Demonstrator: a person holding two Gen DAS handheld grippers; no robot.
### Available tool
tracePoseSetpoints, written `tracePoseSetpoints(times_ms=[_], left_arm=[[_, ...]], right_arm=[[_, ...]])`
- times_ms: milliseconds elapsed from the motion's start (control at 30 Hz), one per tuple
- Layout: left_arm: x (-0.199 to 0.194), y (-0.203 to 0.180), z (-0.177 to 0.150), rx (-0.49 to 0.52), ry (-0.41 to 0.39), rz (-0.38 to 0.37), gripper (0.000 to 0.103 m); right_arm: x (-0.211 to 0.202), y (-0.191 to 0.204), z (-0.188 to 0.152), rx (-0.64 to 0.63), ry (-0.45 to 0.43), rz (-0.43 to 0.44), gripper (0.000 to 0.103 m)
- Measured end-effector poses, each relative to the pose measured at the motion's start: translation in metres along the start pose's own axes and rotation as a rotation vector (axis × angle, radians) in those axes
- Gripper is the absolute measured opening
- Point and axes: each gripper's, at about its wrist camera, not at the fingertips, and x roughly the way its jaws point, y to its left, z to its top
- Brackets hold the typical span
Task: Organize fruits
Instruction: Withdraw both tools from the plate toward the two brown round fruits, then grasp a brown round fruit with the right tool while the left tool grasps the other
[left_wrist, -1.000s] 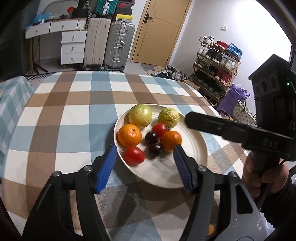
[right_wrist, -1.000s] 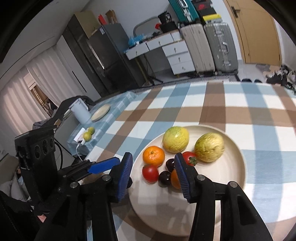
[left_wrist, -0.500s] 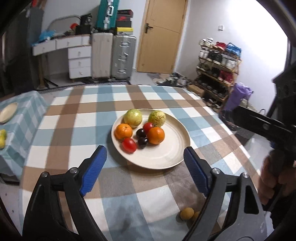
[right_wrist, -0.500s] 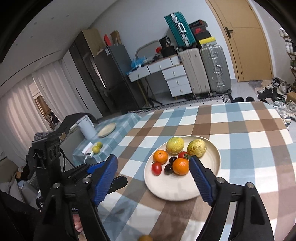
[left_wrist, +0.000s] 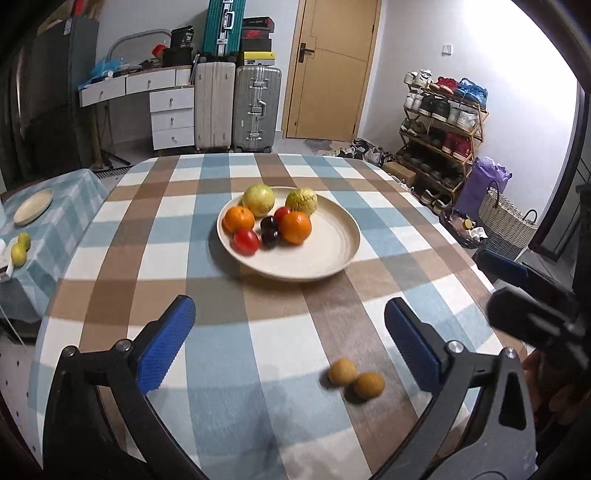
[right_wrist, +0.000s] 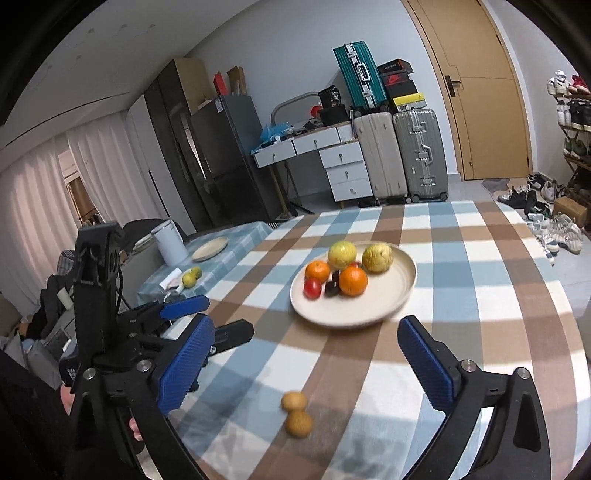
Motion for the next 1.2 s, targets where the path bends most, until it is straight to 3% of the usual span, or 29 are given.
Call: tracePoseSetpoints(times_ms=[100, 400, 800, 900, 1200], left_arm=[[-0.005, -0.004, -0.011, 0.003, -0.001, 0.005, 0.102], [0.001, 0.001, -0.033, -0.026, 0.046, 0.003, 0.102], [0.015, 0.013, -0.051, -0.044, 0.088, 0.006, 0.102], [0.017, 0.017, -0.053, -0.051, 0.094, 0.011, 0.102], [0.020, 0.020, -0.054, -0.045, 0.104, 0.013, 0.102]], right_arm=[[-0.003, 0.000, -0.012, -0.015, 0.010, -0.038, 0.103], [0.006, -0.005, -0.052, 0.041, 0.114, -0.030, 0.103], [0.035, 0.005, -0.077, 0.035, 0.214, 0.036, 0.101], [0.041, 0.007, -0.080, 0.030, 0.226, 0.041, 0.096], [0.061, 0.004, -0.082, 0.036, 0.279, 0.009, 0.062]])
